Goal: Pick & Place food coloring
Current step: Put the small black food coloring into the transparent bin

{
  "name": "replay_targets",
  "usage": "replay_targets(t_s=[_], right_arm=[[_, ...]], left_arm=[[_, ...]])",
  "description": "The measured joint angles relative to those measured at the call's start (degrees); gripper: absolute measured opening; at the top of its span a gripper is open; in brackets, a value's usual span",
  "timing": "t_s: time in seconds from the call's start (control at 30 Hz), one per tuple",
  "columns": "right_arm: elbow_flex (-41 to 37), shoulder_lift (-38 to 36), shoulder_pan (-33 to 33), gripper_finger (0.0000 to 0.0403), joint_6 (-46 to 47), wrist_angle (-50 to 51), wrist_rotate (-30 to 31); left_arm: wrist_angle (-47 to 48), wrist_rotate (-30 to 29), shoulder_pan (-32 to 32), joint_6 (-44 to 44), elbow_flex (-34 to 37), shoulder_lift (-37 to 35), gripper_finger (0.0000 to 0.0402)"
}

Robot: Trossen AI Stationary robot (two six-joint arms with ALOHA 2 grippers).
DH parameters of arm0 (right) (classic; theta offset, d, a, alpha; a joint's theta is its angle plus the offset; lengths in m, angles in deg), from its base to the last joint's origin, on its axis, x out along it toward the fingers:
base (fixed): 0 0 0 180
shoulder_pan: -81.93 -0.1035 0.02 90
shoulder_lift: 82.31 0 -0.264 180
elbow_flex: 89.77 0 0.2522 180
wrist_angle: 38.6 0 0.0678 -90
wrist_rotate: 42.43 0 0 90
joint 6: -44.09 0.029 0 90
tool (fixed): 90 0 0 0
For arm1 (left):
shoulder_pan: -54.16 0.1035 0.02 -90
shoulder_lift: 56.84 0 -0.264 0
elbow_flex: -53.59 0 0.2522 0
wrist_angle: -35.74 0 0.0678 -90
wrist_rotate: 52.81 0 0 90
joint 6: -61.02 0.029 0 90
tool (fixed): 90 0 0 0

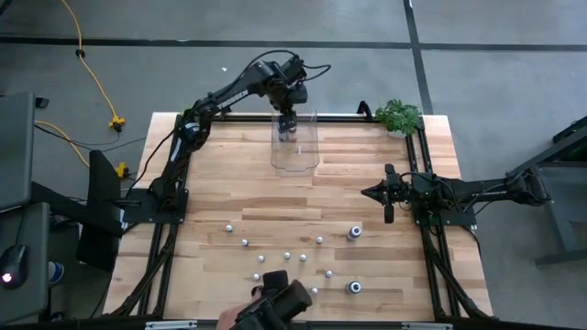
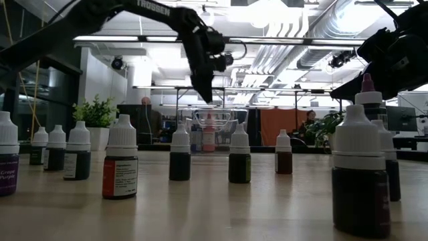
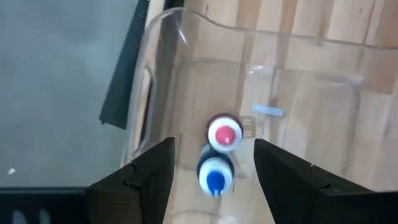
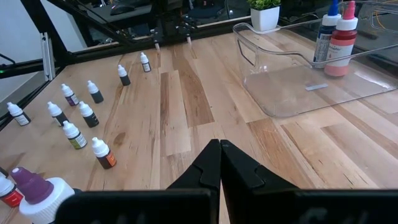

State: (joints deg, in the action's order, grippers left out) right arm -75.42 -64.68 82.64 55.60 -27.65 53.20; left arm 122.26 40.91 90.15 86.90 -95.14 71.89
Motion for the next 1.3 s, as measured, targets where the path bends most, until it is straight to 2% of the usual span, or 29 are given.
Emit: replay_targets(t_s=[0.17,0.47,0.63,0.73,0.87,1.13,1.3], right_arm=[[0.0,0.0,0.0,0.0,0.0,0.0,0.0],[0.0,0.0,0.0,0.0,0.0,0.0,0.0],[0.0,0.0,0.0,0.0,0.0,0.0,0.0],[0.0,0.0,0.0,0.0,0.0,0.0,0.0],[0.0,0.0,0.0,0.0,0.0,0.0,0.0],[0.0,0.0,0.0,0.0,0.0,0.0,0.0],[0.0,0.0,0.0,0.0,0.0,0.0,0.0]], left_arm=[[1.8,0.5,0.0,-0.2,0.0,-4.2,0.0214],[13.4,11.1,0.0,-3.2,0.0,-12.4,0.0214],[15.4,14.4,-0.9,-4.8,0.5,-17.0,0.0214],[17.5,14.1,-1.9,-6.4,0.5,-19.8,0.0214],[17.3,13.4,-5.4,-11.5,0.6,-21.0,0.0214],[17.3,13.0,-17.1,-17.2,0.6,-21.4,0.0214],[17.3,7.8,-25.1,-21.6,0.6,-21.5,0.0214]])
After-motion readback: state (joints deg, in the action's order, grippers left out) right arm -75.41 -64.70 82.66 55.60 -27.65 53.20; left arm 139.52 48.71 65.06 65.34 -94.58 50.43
